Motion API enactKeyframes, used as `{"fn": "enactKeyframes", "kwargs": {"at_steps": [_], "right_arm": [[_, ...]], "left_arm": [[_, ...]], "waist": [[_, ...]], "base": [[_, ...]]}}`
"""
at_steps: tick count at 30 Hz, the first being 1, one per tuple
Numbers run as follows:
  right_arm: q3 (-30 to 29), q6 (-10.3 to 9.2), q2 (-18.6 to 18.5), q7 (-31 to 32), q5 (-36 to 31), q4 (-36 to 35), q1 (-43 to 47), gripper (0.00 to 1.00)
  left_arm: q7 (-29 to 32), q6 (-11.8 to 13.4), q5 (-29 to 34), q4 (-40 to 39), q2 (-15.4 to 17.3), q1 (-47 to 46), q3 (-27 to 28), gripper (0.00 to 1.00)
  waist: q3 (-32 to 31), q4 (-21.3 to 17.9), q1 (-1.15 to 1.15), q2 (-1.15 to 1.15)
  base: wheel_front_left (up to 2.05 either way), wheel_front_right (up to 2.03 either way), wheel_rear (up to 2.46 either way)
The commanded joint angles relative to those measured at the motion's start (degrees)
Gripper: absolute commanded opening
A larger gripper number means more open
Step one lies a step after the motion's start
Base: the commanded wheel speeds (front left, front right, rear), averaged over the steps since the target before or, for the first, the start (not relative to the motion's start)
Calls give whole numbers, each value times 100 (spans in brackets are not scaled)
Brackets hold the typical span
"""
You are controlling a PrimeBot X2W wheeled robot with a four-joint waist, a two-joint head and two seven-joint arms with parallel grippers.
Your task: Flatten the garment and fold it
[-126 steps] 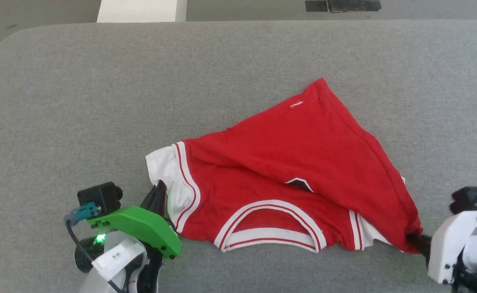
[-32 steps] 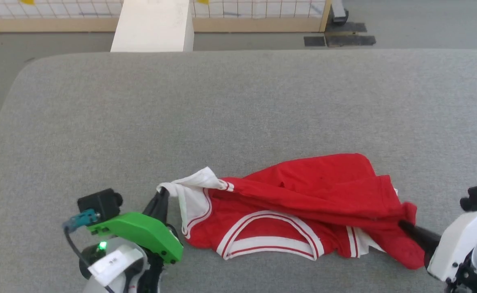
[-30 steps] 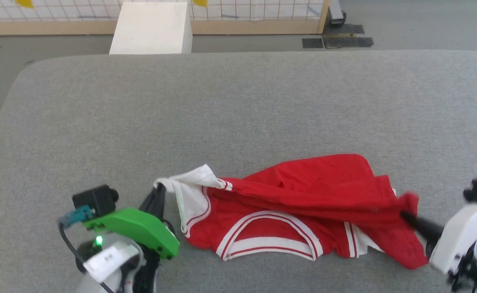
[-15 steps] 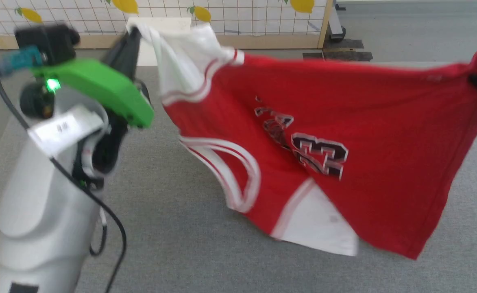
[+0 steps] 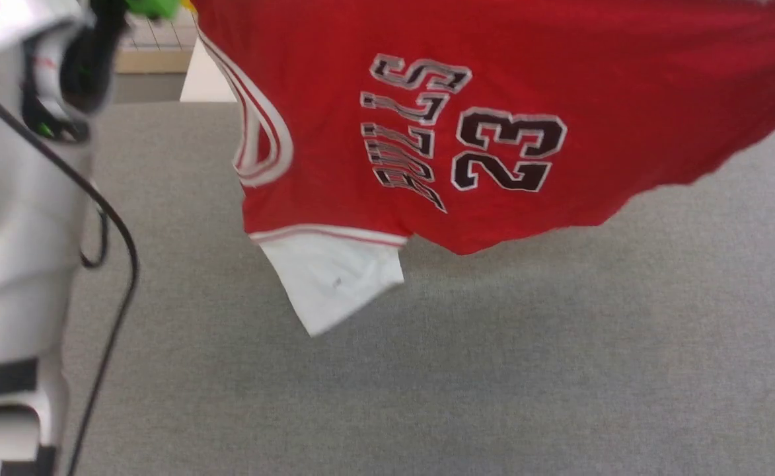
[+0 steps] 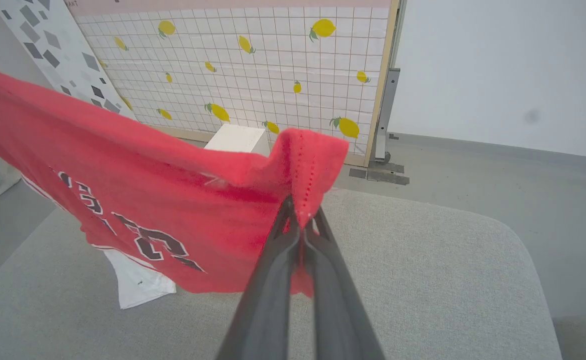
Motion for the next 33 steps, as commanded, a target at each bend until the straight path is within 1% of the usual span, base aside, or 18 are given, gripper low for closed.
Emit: {"fn": "enactKeyframes", "kwargs": {"at_steps": [1, 4, 8, 10, 14, 17, 19, 23, 26, 28, 33], "right_arm": [[9, -9, 11, 58, -11, 55, -184, 0], [7, -9, 64, 117, -67, 186, -530, 0], [74, -9, 167, 80, -252, 396, -1190, 0], [139, -9, 227, -34, -408, 551, -1600, 0], [85, -9, 527, -371, -758, 1034, -2619, 0], [-29, -9, 815, -784, -1135, 1503, -3419, 0], [-159, -9, 999, -1085, -1377, 1806, -3886, 0], [-303, -9, 1211, -1633, -1831, 2272, -4599, 0], [-433, -9, 1304, -2037, -2025, 2595, -5009, 0], [-447, -9, 1326, -2241, -2105, 2755, -5169, 0], [-417, -9, 1300, -2521, -2101, 3068, -5264, 0]], "left_arm": [[66, -6, 59, 139, 71, -247, 6, 0], [188, -8, 196, 419, 136, -656, -64, 0], [316, -43, 438, 791, 214, -1339, -196, 0], [339, -25, 595, 982, 254, -1730, -246, 0], [282, 43, 979, 1264, 349, -2667, -323, 0], [48, 69, 1274, 1602, 385, -3405, -379, 0], [-163, 151, 1435, 1762, 348, -3789, -398, 0], [-708, 129, 1663, 1986, 330, -4432, -443, 0], [-1008, 129, 1724, 2176, 308, -4770, -429, 0], [-1102, 132, 1719, 2296, 274, -4891, -424, 0], [-1413, 146, 1612, 2520, 189, -4841, -368, 0]], "waist": [[245, -27, 0, 0], [606, -48, 0, 0], [1273, -98, 0, 0], [1621, -144, 0, 0], [2336, -266, 0, 0], [2728, -345, 0, 0], [2914, -375, 0, 0], [3216, -422, 0, 0], [3418, -421, 0, 0], [3543, -405, 0, 0], [3848, -319, 0, 0]], "base": [[0, 0, 0], [0, 0, 0], [0, 0, 0], [0, 0, 0], [0, 0, 0], [0, 0, 0], [0, 0, 0], [0, 0, 0], [0, 0, 0], [0, 0, 0], [0, 0, 0]]}}
